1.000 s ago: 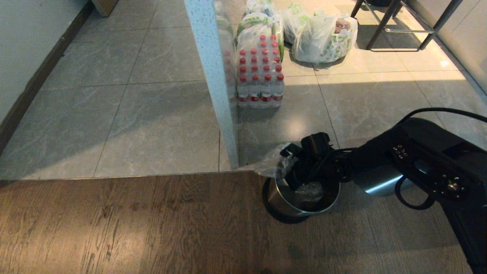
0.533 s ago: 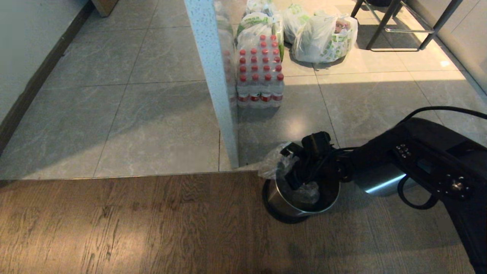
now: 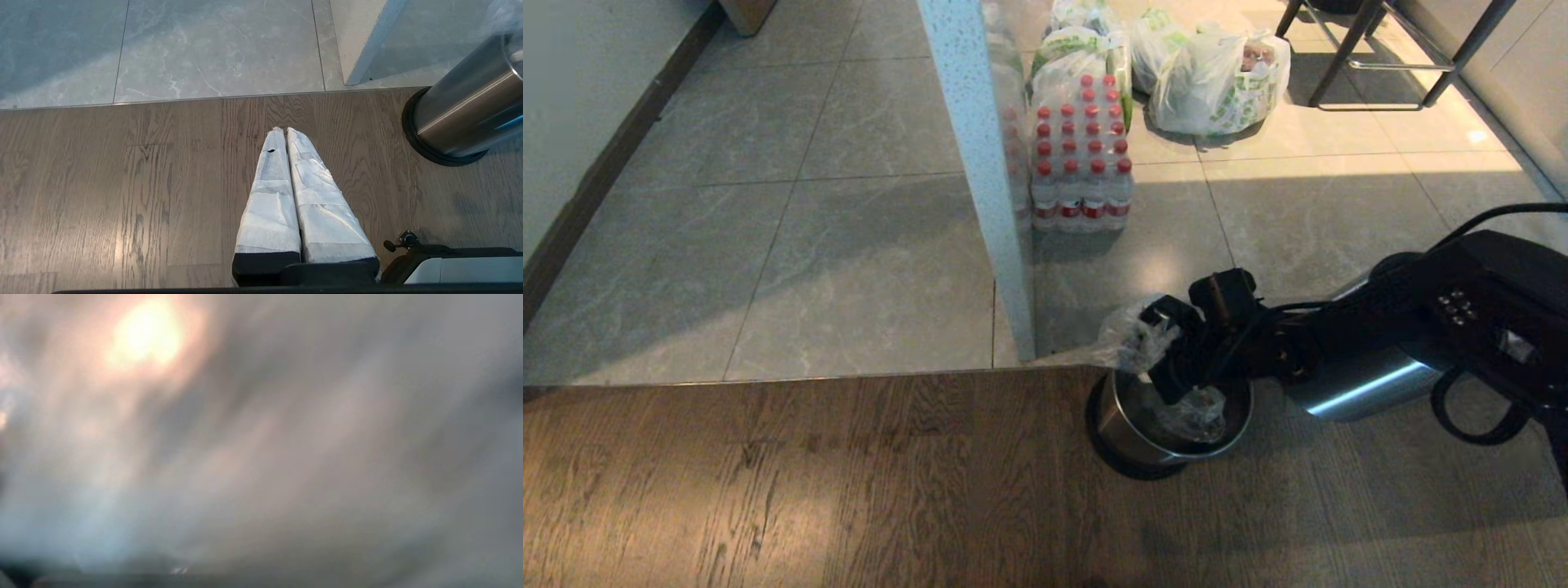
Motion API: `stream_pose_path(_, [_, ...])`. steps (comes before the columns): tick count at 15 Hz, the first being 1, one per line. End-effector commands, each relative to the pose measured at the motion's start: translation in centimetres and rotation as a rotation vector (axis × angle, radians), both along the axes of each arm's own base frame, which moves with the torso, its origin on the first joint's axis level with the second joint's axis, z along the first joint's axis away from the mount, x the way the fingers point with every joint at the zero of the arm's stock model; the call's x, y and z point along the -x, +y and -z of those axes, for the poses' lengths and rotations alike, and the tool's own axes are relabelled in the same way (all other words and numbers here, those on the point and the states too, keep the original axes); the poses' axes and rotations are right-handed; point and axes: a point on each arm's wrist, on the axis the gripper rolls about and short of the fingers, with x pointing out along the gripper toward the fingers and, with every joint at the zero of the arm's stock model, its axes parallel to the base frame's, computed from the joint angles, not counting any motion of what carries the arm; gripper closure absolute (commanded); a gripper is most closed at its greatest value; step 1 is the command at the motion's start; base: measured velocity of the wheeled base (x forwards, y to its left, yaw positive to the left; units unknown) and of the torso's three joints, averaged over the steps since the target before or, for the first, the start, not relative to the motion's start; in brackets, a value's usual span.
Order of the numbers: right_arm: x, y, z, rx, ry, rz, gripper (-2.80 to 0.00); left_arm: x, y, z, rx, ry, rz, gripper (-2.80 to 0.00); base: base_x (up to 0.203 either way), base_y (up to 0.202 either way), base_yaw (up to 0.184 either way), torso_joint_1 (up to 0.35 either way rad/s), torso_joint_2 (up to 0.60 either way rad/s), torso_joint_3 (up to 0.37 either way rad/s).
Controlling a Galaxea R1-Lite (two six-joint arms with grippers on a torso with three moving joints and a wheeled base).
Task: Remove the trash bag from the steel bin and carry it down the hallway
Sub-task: Pick up the trash bag
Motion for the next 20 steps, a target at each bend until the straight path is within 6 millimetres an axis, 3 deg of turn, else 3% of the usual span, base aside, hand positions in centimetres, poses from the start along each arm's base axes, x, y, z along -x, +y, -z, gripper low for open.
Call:
stream_pose_path(1, [1.2,-0.5,-2.6,-0.016,-0.041,0.000,0.00,0.0,0.0,0.0,0.001,0.002,-0.001,0.00,0.000,0.000,0.000,0.000,0.00,0.000])
stream_pose_path(20, [13.0,-5.0,-15.9,-0.129,-0.174,0.033,0.00,0.0,0.0,0.0,0.001,0.002,-0.001,0.00,0.000,0.000,0.000,0.000,0.00,0.000])
